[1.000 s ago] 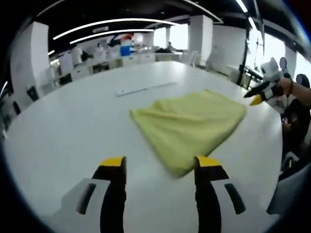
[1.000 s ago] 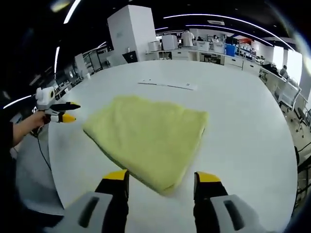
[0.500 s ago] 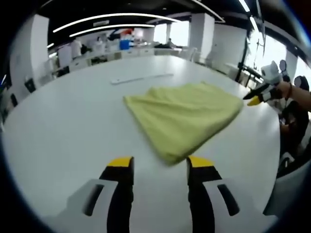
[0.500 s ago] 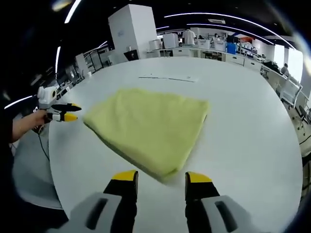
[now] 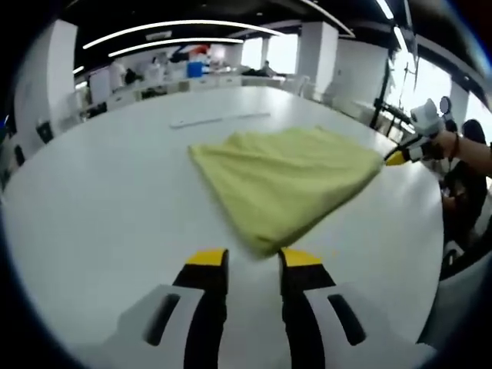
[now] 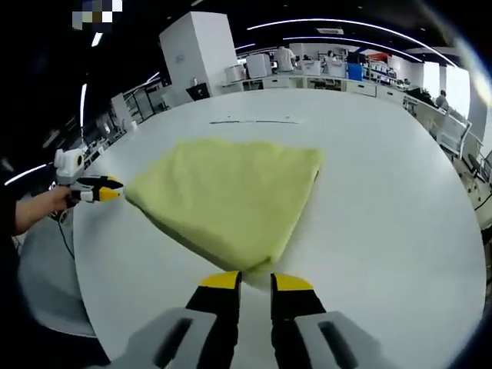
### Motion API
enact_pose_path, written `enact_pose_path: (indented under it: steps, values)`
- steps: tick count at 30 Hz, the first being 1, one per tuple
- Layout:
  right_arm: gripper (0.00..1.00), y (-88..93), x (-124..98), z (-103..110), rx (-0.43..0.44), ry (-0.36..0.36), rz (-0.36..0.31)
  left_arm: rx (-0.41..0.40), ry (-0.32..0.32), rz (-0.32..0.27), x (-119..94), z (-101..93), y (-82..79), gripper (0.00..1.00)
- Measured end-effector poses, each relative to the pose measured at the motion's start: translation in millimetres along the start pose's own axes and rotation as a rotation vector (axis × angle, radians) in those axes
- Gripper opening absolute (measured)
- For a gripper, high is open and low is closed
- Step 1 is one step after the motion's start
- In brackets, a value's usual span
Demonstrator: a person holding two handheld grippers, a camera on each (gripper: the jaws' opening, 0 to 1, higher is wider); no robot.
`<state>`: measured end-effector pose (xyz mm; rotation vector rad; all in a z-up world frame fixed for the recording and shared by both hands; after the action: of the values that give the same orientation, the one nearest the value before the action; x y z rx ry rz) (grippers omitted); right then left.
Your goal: Fold the garment on the visible template until the final outline fits inside the template.
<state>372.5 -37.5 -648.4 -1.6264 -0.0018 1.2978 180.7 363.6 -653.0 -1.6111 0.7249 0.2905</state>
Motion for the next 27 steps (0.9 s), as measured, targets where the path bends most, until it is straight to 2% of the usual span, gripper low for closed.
enact_pose_path:
  steps: [11, 24, 27]
  values:
    - [0.02, 0.5, 2, 1, 0.013, -0.01, -0.006, -0.022, 0.034, -0.024, 5, -0.9, -1.2, 0.16]
    - [0.0, 1.0, 3, 0, 0.021, 0.003, -0.013, -0.034, 0.058, -0.015, 13, 3.3, -0.7, 0.08]
    - [0.0, 0.9, 3, -1, 0.017, 0.008, -0.012, -0.034, 0.059, 0.002, 16, 3.5, 1.5, 0.06]
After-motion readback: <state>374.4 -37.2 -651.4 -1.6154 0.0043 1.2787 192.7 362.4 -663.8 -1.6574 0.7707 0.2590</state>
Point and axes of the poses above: the point that each gripper's makers call its tool centre point, and the gripper's own axes: x roughly forward along the fingers, z roughly to its left, y roughly out of its underside, the point moved 10 cm from there along -x, roughly backward along the fingers, and after that the axes turned 9 degrees about y, right-handed, at the moved point
